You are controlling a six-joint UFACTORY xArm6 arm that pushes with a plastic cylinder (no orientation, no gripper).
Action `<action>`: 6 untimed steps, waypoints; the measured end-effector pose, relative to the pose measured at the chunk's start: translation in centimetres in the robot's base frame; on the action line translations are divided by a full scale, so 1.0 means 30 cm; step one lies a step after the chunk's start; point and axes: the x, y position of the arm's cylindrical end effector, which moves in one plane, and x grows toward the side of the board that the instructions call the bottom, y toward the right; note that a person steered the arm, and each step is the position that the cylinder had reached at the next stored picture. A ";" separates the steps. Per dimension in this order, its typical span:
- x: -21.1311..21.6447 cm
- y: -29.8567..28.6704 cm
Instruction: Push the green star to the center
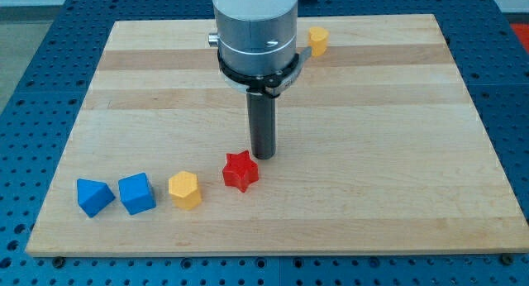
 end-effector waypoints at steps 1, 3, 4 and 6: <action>0.000 -0.032; 0.021 -0.112; 0.058 -0.112; 0.070 -0.112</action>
